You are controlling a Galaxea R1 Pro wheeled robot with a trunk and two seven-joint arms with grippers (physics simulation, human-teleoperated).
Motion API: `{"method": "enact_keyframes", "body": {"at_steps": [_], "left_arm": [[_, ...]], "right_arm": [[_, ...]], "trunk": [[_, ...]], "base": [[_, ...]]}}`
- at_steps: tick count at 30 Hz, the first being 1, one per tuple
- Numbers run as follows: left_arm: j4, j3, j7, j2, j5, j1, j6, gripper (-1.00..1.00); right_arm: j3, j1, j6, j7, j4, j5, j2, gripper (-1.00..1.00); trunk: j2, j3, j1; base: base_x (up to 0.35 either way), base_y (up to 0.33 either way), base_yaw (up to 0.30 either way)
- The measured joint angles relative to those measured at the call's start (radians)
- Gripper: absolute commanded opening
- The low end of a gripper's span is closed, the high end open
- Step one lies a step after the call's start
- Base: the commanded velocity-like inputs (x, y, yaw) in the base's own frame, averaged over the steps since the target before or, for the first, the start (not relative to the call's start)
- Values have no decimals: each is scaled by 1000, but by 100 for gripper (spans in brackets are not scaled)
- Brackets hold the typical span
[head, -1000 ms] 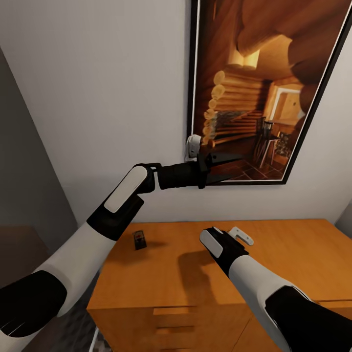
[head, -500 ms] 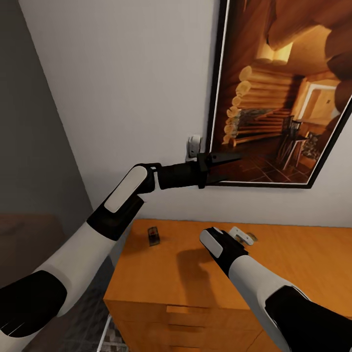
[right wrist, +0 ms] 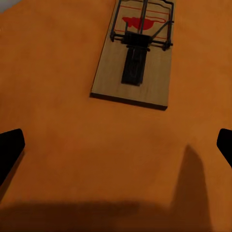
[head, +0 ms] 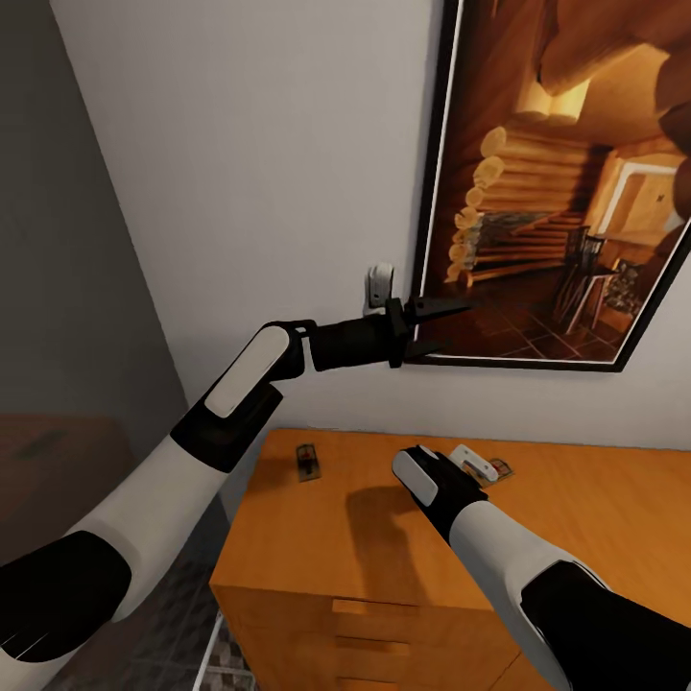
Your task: Take the four mousetraps from the cabinet in the bathroom and place them on the bathroom floor. Make sure all four end up on the same floor surface, and ensure that at least two of them are either under or directly next to the same bathroom sink.
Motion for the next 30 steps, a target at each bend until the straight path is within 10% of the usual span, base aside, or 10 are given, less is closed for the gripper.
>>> {"method": "enact_keyframes", "body": {"at_steps": [30], "left_arm": [[-6,-57,-2,-1,-2,-1,-73,100]], "right_arm": [[0,0,1,2,-1,0,-1,100]], "trunk": [[0,0,0]], "base": [[122,0,1]]}}
